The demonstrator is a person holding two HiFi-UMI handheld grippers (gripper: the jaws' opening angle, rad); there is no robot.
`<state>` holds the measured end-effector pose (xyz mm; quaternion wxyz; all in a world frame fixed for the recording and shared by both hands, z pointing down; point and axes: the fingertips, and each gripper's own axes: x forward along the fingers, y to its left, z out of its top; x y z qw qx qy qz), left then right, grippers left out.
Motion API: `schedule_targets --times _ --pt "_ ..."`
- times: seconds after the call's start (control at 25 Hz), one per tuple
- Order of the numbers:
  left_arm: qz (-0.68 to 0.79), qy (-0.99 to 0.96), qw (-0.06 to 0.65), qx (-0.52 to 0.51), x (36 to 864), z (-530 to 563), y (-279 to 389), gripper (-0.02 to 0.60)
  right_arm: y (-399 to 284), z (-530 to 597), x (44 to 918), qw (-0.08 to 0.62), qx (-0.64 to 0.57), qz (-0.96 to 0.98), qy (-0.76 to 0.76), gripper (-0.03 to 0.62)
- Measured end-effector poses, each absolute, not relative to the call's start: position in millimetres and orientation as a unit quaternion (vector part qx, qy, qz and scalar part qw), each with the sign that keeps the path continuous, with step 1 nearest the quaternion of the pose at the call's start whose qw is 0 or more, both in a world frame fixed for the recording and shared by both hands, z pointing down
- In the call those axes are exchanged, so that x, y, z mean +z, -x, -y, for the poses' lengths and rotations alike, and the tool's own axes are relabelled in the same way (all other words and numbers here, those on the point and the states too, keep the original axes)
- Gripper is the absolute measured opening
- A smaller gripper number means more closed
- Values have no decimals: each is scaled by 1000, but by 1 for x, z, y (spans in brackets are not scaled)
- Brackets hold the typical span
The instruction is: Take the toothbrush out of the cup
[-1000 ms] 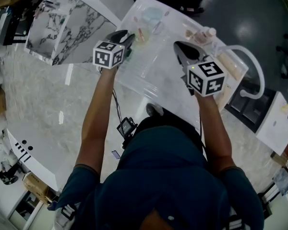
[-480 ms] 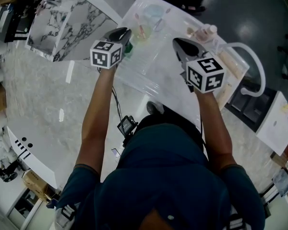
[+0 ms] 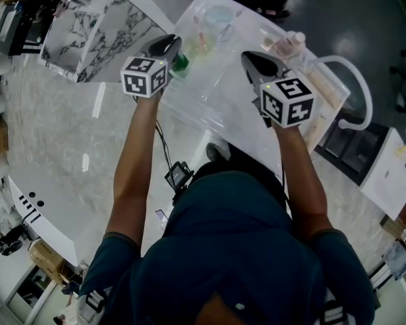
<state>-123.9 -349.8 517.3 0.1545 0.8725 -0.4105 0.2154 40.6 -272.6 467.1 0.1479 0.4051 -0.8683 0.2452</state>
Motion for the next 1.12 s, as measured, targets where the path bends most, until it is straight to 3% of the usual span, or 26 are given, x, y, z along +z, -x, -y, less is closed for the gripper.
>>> schedule_targets --times 1.12 --pt "403 -894 145 128 432 302 125 57 -30 237 434 143 222 871 -415 11"
